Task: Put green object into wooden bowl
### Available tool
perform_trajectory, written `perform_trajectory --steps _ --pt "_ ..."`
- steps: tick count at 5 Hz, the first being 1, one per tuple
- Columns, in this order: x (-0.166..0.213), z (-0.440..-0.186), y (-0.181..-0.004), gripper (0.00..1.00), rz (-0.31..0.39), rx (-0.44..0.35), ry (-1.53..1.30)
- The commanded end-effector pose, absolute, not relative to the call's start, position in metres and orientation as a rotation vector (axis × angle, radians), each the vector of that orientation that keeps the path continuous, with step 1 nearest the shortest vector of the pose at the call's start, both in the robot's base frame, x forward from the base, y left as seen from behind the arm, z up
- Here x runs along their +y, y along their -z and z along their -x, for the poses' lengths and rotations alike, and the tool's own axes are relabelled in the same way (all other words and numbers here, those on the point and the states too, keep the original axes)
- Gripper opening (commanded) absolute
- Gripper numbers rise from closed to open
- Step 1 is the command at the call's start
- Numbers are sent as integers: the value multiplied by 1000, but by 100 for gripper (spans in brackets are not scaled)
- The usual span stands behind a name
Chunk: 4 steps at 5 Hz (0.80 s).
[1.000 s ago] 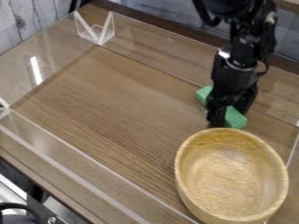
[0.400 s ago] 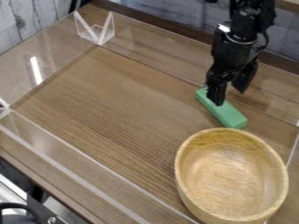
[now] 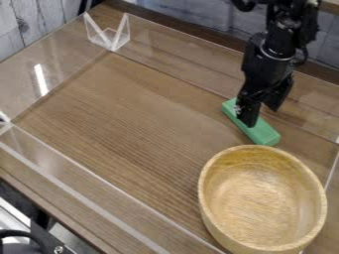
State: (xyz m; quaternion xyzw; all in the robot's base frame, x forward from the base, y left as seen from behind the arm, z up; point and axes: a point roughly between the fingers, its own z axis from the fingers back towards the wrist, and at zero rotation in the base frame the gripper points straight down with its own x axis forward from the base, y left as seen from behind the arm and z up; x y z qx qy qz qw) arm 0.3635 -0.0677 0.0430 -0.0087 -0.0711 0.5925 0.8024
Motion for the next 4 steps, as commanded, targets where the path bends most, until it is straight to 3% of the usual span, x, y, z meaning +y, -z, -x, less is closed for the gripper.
perform_trajectory --steps 1,2,3,4 --pt "-75 -373 -57 100 44 -206 -1336" --pt "-75 -373 -42 100 28 -213 -1362" --pt "-73 -373 -34 0 20 -214 -1384" --pt "-69 -368 -47 0 24 -191 -1436"
